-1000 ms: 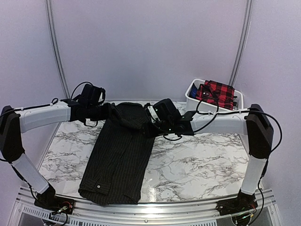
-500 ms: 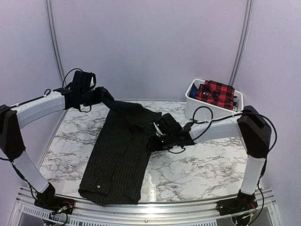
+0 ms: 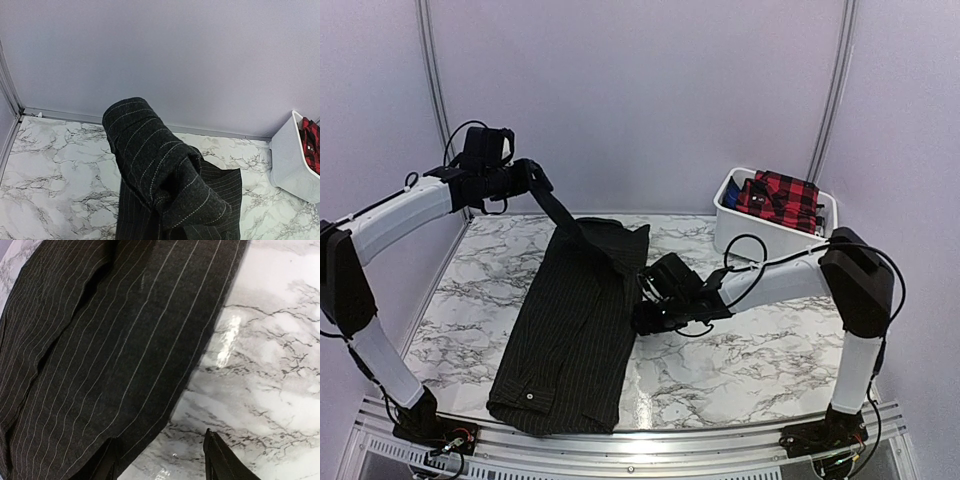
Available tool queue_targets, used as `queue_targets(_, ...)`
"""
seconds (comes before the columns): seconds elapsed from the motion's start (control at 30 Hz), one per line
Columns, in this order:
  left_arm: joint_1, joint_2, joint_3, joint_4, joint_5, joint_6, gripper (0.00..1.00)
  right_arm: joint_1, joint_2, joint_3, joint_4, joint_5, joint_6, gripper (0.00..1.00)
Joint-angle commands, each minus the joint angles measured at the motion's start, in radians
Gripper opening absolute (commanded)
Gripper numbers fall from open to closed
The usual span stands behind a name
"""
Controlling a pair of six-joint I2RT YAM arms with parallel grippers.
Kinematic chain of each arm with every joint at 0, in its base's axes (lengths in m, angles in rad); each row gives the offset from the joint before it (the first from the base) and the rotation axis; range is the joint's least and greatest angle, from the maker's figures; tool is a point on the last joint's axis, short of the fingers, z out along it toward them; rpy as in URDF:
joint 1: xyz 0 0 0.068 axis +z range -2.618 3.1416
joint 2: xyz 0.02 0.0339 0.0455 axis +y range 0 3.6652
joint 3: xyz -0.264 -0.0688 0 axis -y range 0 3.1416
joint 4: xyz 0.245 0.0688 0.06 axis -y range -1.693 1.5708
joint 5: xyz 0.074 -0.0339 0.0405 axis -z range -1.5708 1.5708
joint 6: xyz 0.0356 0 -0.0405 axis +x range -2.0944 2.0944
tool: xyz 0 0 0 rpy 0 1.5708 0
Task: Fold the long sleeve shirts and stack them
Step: Move the right arm to the center of the board with the 1/3-folded shirt.
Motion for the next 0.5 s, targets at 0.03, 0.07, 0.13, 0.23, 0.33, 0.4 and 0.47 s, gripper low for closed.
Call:
queue_targets(0.03, 0.014, 0.027, 0.031, -0.053, -0.004, 0.030, 0.00, 0.079, -0.037, 0.009, -0.045, 0.053, 0.016, 0.53)
queue_targets(0.07, 0.016, 0.029, 0.031, -0.054, -0.007, 0.032, 0.00, 0.086, -0.027, 0.009, -0.041, 0.048, 0.023, 0.53)
queue_targets(0.13, 0.023, 0.032, 0.028, -0.058, -0.010, 0.028, 0.00, 0.102, -0.004, 0.012, -0.027, 0.042, 0.036, 0.54)
queue_targets(0.23, 0.039, 0.036, 0.025, -0.063, -0.011, 0.021, 0.00, 0.109, 0.032, 0.034, -0.023, 0.029, 0.044, 0.50)
queue_targets(0.33, 0.049, 0.038, 0.025, -0.071, -0.009, 0.016, 0.00, 0.107, 0.057, 0.051, -0.036, 0.034, 0.038, 0.30)
queue_targets(0.4, 0.051, 0.042, 0.025, -0.075, 0.000, 0.015, 0.00, 0.098, 0.066, 0.062, -0.064, 0.045, 0.022, 0.10)
queue_targets(0.47, 0.052, 0.043, 0.018, -0.076, 0.015, 0.011, 0.00, 0.074, 0.058, 0.054, -0.089, 0.052, -0.001, 0.01)
